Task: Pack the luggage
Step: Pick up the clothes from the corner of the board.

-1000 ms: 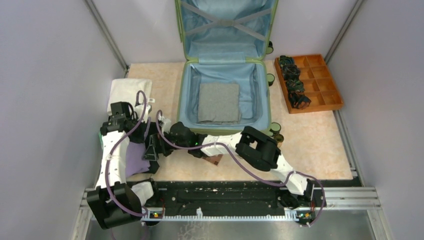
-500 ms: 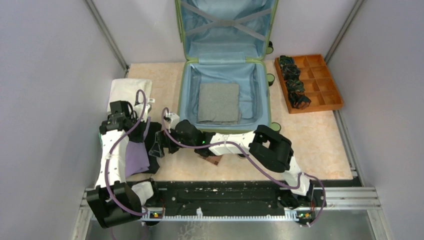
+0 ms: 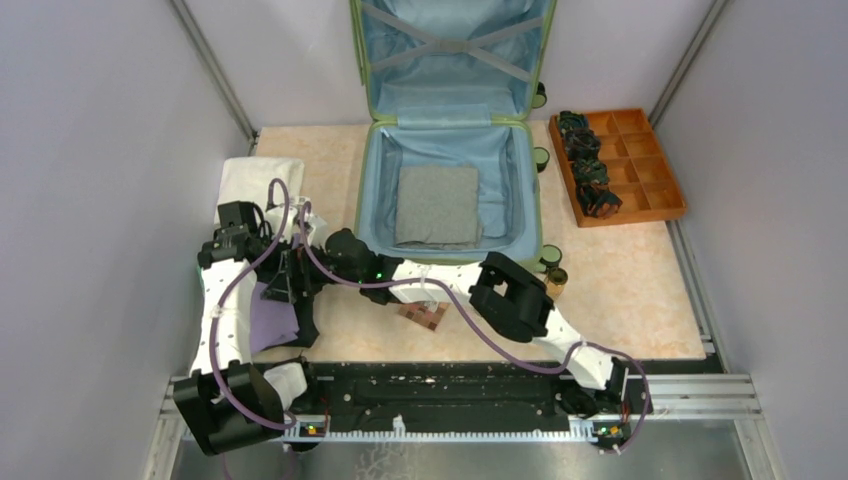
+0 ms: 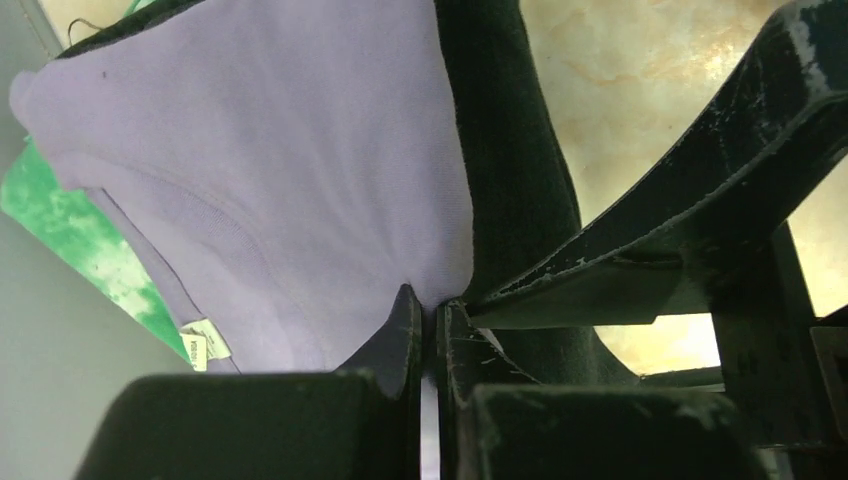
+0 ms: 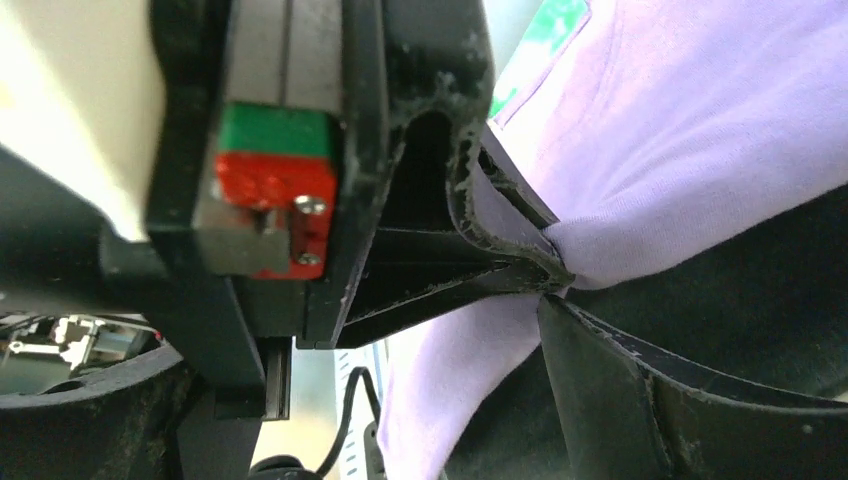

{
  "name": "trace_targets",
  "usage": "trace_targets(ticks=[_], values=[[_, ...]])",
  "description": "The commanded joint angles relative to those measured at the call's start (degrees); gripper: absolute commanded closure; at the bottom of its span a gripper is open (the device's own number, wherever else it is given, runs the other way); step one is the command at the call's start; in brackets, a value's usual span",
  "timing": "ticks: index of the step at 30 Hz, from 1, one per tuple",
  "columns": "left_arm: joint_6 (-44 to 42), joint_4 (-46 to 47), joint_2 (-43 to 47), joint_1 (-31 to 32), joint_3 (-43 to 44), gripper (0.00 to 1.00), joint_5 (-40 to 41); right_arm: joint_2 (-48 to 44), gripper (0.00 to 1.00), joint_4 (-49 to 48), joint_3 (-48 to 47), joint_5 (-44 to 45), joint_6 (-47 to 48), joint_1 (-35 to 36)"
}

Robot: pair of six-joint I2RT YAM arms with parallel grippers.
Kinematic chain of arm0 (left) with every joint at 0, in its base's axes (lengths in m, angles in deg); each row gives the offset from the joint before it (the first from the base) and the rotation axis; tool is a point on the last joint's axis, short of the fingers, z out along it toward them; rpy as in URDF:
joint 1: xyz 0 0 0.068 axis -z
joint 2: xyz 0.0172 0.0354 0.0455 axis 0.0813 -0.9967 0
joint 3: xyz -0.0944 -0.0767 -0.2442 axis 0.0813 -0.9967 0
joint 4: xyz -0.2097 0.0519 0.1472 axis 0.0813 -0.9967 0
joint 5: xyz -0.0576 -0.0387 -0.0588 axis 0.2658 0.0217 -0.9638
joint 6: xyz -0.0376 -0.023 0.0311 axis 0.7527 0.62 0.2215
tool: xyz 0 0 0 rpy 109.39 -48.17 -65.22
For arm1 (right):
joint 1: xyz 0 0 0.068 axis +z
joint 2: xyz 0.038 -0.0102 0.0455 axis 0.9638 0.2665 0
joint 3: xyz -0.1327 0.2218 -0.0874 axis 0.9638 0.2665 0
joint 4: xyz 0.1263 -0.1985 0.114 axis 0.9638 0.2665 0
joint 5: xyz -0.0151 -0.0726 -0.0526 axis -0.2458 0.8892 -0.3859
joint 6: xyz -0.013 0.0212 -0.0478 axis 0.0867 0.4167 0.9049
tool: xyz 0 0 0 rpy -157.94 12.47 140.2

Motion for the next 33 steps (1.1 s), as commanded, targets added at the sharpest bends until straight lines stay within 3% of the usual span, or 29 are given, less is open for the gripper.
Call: trace_targets(ticks=[1,8,13,24,28,30,33], values=[[0.53,0.7,0.59,0.0,2.7,1.0,-3.34,4.55,0.06,0.69,-5.34,-1.68,-1.25,-0.04],[0.84,0.47,0.25,0.0,3.45,1.0,-3.42,4.96,0.09,2.13,-5.12,-0.04,-3.08,0.04],[0.4,0.6,1.03,0.03,3.21,1.0,-3.42,-1.72,0.09,-3.03,6.49,4.55,-3.42,0.05],[1.33,0.45,0.79,0.05,2.88,0.97,-4.19,2.13,0.11,0.3,2.5,9.29,-6.77,1.73],[2.13,0.52,1.04,0.07,2.87,0.32,-3.94,1.43,0.13,-5.58,7.34,13.07,-10.56,1.95],[2.58,0.85,1.36,0.03,3.08,0.19,-3.56,1.19,0.13,-12.66,10.7,12.04,-12.95,1.52],[3.15,1.09,1.39,0.0,3.66,0.13,-2.98,2.04,0.13,-13.89,10.25,10.3,-13.9,0.95]])
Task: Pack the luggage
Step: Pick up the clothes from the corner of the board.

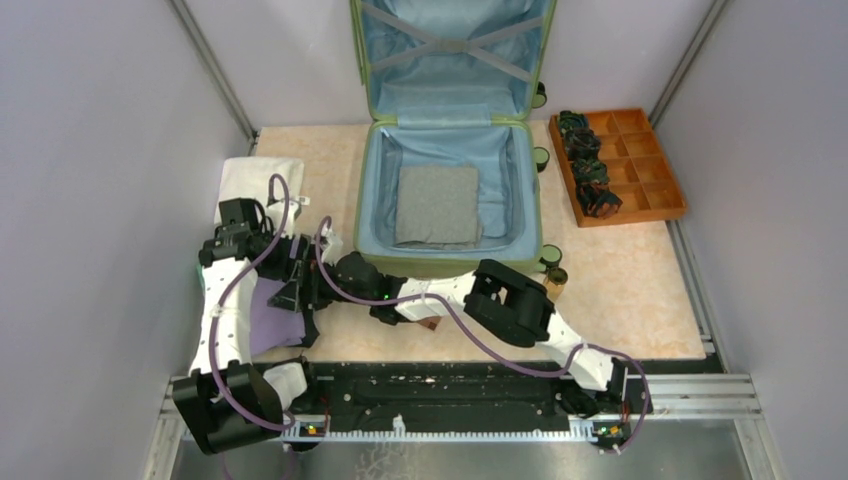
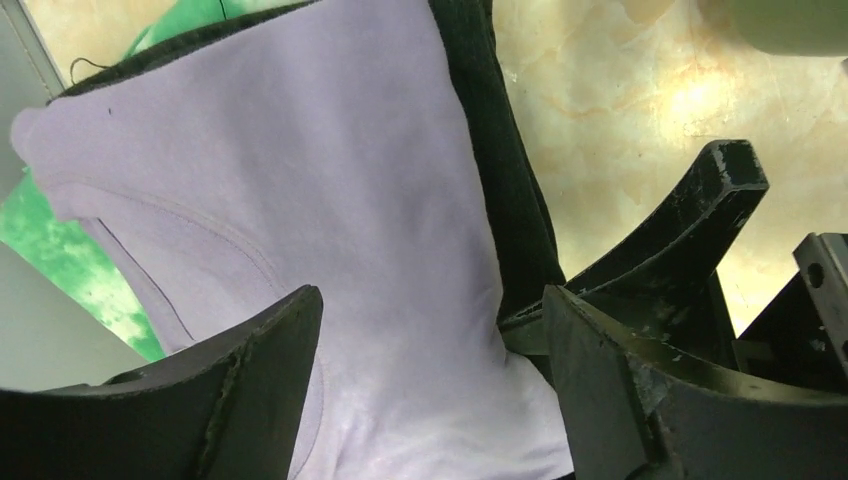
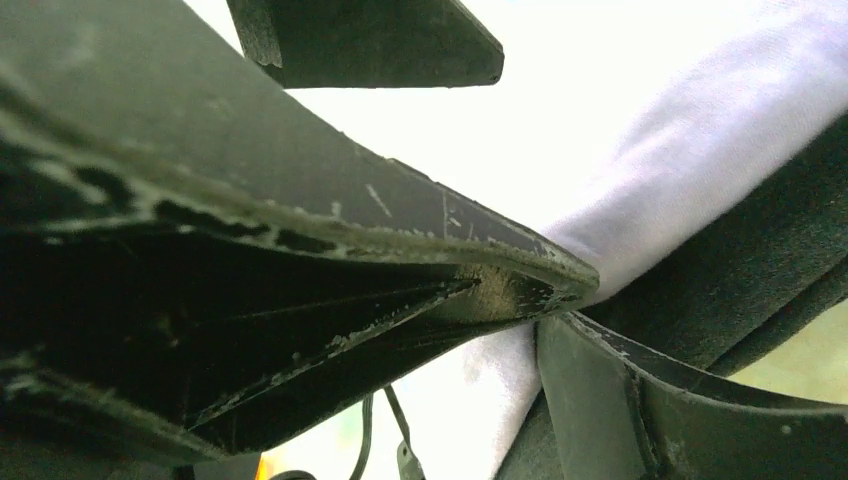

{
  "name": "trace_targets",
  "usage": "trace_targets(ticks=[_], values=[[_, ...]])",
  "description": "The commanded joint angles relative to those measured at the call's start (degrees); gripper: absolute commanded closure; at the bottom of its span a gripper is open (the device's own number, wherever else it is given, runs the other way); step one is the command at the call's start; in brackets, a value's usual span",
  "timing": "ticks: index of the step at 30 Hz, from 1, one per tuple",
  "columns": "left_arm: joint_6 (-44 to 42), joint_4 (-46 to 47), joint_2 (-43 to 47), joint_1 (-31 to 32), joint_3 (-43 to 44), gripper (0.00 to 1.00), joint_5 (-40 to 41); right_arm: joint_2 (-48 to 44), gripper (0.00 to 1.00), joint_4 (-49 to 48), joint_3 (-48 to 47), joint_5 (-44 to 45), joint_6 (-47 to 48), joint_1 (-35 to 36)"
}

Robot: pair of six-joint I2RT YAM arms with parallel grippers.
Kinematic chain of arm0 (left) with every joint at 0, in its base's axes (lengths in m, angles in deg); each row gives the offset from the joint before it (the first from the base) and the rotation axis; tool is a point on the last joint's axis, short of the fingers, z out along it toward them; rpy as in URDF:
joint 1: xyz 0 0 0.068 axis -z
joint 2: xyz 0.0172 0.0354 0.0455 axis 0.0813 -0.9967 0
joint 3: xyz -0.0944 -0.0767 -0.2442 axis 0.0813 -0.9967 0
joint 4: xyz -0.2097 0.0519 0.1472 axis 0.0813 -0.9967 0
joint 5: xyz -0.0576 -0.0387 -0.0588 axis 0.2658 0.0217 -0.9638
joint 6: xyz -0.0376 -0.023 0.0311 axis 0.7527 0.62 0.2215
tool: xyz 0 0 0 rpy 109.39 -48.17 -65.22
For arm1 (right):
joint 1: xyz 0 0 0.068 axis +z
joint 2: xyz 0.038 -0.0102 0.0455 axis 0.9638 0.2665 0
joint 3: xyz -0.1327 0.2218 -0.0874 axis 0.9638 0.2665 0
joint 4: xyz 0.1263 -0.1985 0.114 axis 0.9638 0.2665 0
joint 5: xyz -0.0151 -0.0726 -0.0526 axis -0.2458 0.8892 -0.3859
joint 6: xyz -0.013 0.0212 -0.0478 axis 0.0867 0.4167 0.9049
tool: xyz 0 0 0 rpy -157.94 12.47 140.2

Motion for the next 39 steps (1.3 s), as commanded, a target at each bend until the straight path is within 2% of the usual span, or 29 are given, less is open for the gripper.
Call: trace_targets(ticks=[1,7,11,15,17,22,27,29,31,33,35,36,38,39], values=[[1.68,-0.36,1.62,0.03,3.3,0.12,-0.98,2.38,0.13,-3.39,0.78,0.56,-3.06,-1.48],[4.55,1.42,2.17,-1.42,6.36,0.04,3.43,5.46,0.15,-5.81,0.28,-2.64,-8.55,-2.62],[6.94,4.0,2.51,-3.39,8.66,0.04,9.32,5.08,0.17,-1.72,1.83,-0.39,-10.88,-2.99],[7.28,8.31,4.8,-3.68,7.99,0.04,15.61,4.98,0.2,8.44,-0.31,1.98,-10.08,-3.13],[7.19,9.83,5.99,-3.81,7.53,0.04,17.41,5.26,0.21,10.5,-0.62,2.76,-10.38,-3.3],[5.48,10.2,7.23,-3.81,5.48,0.03,17.83,6.94,0.26,0.81,-0.4,-0.65,-12.53,-4.07],[3.69,10.65,8.77,-3.89,3.2,0.03,18.73,9.63,0.45,-4.6,-5.54,-7.59,-14.17,-5.33],[3.71,10.18,9.05,-3.82,3.4,0.03,18.22,10.33,0.46,-2.26,-8.19,-7.89,-13.81,-5.54],[4.28,8.88,8.6,-3.92,4.28,0.03,17.44,11.15,0.42,5.14,-11.88,-6.81,-12.77,-5.61],[4.73,7.3,7.93,-4.01,5.61,0.03,16.5,12.83,0.42,11.19,-15.36,-6.87,-12.82,-5.83],[5.06,6.12,7.62,-4.22,6.8,0.02,15.73,13.85,0.49,13.19,-16.45,-7.2,-14.12,-6.0],[5.26,5.67,7.6,-4.28,7.23,0.02,15.46,13.92,0.57,12.89,-16.26,-7.4,-14.39,-6.07],[5.55,5.11,7.74,-4.53,7.61,0.02,15.17,13.22,0.92,13.0,-16.25,-7.96,-13.13,-6.1],[5.62,4.9,7.84,-4.76,7.69,0.02,15.08,12.36,1.0,14.45,-16.6,-8.07,-11.48,-6.08]])
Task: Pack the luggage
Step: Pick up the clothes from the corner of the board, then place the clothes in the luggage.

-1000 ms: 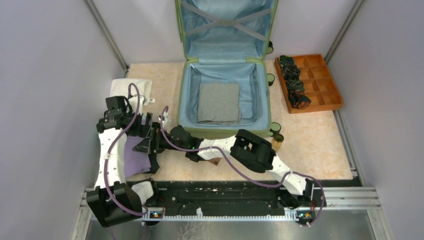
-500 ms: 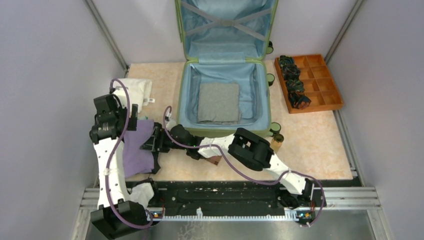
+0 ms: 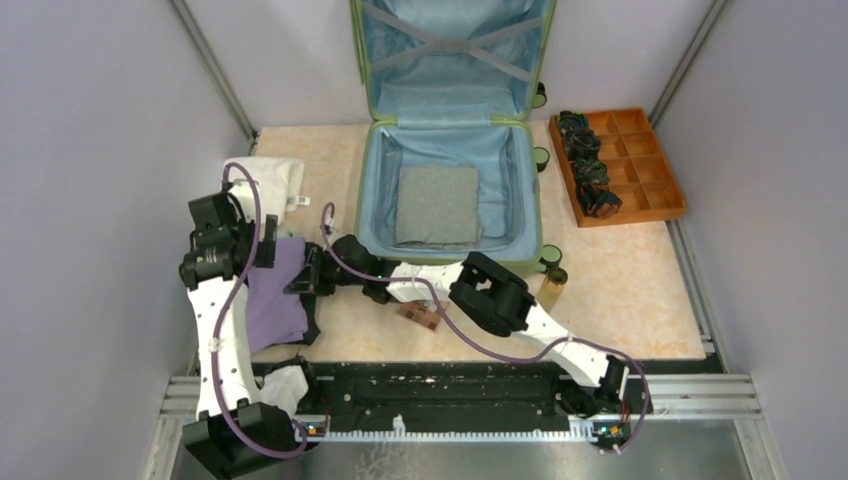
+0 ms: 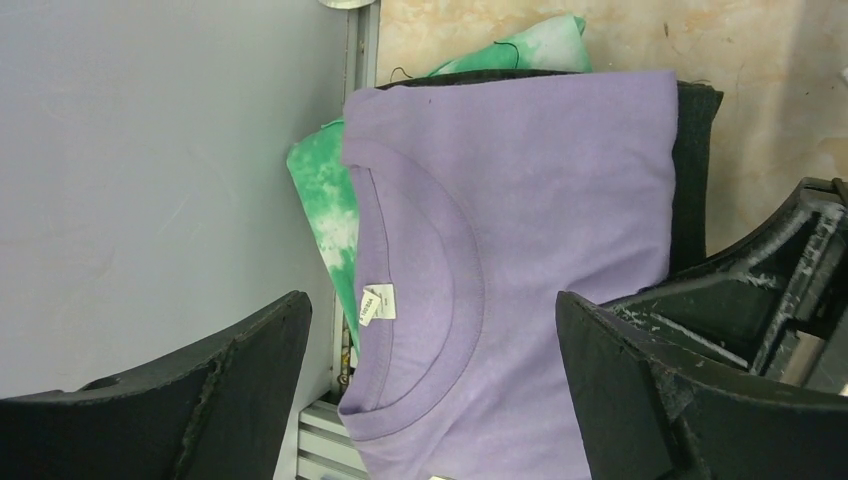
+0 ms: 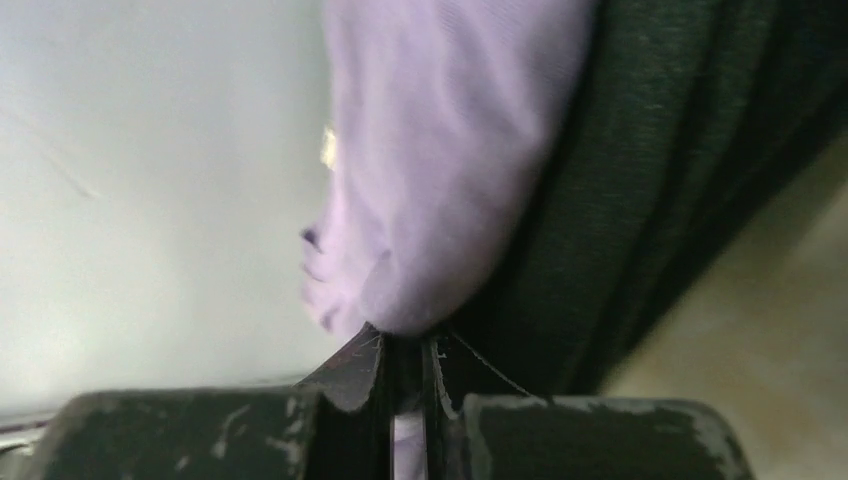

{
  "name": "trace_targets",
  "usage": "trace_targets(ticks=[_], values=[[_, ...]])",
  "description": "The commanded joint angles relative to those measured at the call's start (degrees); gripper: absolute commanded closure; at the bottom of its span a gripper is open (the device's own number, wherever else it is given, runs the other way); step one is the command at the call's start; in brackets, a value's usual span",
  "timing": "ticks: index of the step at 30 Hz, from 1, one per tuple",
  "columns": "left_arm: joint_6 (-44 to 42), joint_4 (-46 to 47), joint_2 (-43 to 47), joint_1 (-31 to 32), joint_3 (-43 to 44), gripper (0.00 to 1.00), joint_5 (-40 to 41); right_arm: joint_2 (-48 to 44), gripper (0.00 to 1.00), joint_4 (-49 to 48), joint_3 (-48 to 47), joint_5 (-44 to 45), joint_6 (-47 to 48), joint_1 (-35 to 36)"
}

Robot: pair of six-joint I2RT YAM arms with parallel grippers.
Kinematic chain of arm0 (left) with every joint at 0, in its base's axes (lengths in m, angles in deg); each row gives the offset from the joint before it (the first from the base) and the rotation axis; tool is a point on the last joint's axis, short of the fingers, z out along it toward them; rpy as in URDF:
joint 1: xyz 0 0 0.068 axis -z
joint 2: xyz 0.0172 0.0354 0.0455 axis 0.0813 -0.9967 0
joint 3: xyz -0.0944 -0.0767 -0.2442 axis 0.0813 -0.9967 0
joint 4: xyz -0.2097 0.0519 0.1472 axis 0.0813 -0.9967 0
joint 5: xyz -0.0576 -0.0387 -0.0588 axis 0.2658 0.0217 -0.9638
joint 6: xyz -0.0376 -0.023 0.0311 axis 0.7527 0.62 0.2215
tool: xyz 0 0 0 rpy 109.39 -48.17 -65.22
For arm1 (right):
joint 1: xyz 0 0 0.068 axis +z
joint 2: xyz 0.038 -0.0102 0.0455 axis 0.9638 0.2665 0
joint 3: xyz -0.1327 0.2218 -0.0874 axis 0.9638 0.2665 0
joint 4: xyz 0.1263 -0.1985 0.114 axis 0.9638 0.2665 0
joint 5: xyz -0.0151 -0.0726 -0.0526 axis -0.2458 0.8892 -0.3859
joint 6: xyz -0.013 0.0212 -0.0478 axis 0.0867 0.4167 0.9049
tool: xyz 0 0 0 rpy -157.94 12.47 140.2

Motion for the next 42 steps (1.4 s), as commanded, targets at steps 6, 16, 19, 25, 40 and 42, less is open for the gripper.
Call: trace_targets(ticks=[6,16,19,25,40,42], values=[[1.64,-0.94,0.92,-3.21,2.16,0.02,-1.95,-8.83,1.0,18.21,-7.7,-1.09,22.62,-1.54],[0.47,0.84,1.4,-7.47,1.61,0.02,-3.18,-22.55,1.0,32.43,-8.89,-6.62,35.98,-10.24],[0.0,1.0,1.27,-7.94,0.58,0.02,-3.37,-24.67,1.0,34.84,-9.53,-7.78,36.54,-12.89],[-0.52,1.81,0.88,-8.53,-2.27,0.02,-4.64,-25.98,1.0,43.72,-14.6,-6.12,40.54,-16.12],[-0.06,1.31,-1.1,-8.74,-2.84,0.02,-9.5,-31.45,1.0,47.92,-19.56,-6.44,39.2,-25.67],[-0.06,0.83,-1.44,-8.72,-2.76,0.01,-10.19,-31.69,1.0,47.79,-19.78,-6.64,38.56,-27.31]])
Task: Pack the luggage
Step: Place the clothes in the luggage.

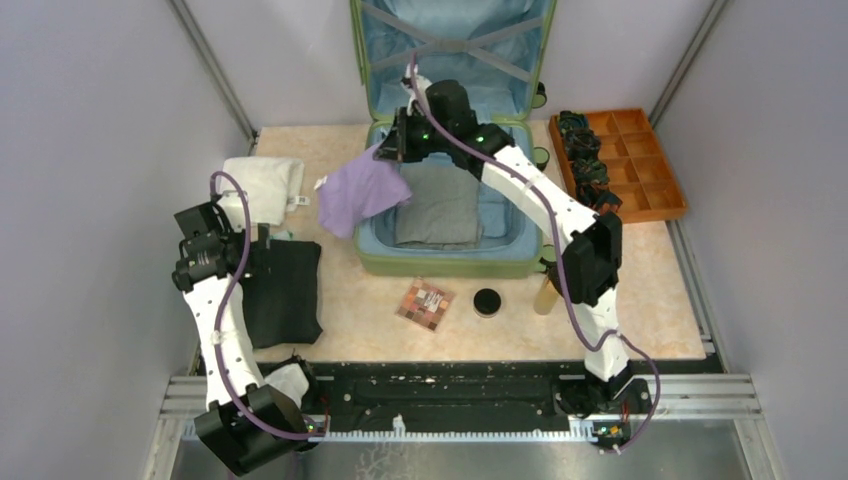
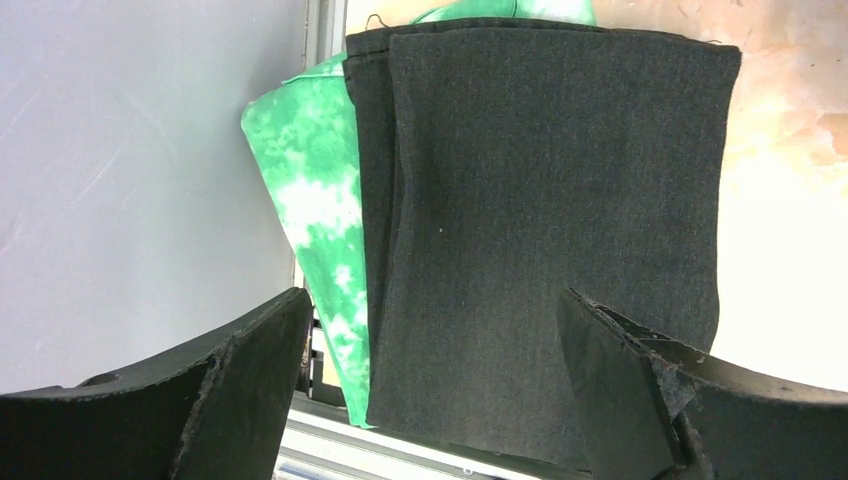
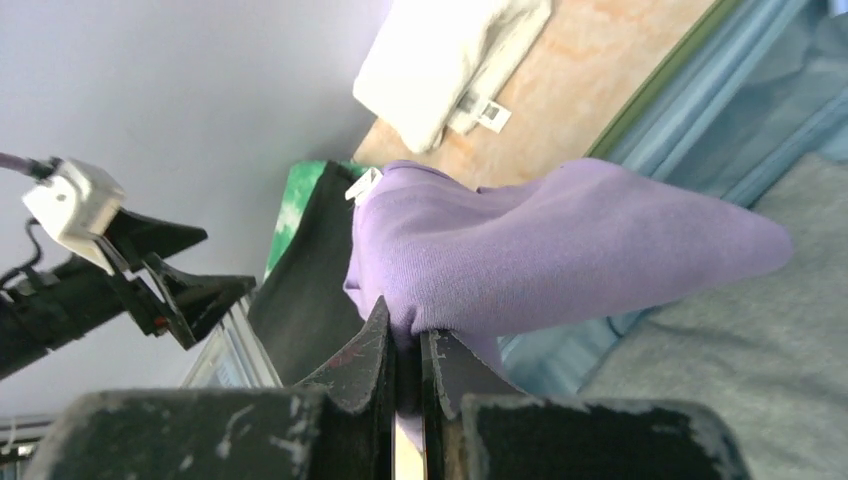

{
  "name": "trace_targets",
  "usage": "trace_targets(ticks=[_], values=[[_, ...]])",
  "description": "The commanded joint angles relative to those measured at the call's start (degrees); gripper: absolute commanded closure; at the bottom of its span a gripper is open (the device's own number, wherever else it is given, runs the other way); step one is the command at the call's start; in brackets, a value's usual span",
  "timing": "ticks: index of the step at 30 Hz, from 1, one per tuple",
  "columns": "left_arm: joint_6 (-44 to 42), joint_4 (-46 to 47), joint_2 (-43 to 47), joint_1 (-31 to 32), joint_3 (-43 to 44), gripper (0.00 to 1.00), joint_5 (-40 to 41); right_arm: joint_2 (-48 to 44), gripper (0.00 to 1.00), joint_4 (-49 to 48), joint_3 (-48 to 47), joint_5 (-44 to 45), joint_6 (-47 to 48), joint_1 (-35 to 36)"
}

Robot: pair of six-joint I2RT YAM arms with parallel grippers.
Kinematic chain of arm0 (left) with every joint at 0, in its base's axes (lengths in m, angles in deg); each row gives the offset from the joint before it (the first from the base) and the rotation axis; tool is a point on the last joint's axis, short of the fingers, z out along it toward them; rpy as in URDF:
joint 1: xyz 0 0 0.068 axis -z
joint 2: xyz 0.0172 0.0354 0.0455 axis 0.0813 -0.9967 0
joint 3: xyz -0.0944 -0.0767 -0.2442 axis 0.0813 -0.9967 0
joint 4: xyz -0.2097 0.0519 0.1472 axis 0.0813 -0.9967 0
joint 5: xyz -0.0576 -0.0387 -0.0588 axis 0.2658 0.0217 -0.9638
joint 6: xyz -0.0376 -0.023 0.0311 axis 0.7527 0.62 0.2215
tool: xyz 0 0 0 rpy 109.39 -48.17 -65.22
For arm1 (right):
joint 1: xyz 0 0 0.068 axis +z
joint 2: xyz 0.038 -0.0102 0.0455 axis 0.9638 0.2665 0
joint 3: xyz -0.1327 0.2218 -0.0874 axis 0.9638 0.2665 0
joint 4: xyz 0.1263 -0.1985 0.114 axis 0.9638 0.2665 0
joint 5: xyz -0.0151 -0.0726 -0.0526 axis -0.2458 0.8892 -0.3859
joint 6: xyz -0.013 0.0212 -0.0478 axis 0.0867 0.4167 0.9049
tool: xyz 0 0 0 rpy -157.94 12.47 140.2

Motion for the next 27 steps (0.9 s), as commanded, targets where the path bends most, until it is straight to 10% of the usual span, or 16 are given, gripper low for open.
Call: trace_targets(ticks=[1,27], values=[[0.18,1.12,-0.59,-0.44,-0.26,0.02,-2.52,-6.54,1.0,-3.05,-4.65,-0.75,-1.7,-3.63],[-0.89,0.53,-1.92,-0.48,-1.52,0.02,-4.82,-1.51,1.0,-4.06,-2.95,-1.2,-3.72,-9.94]])
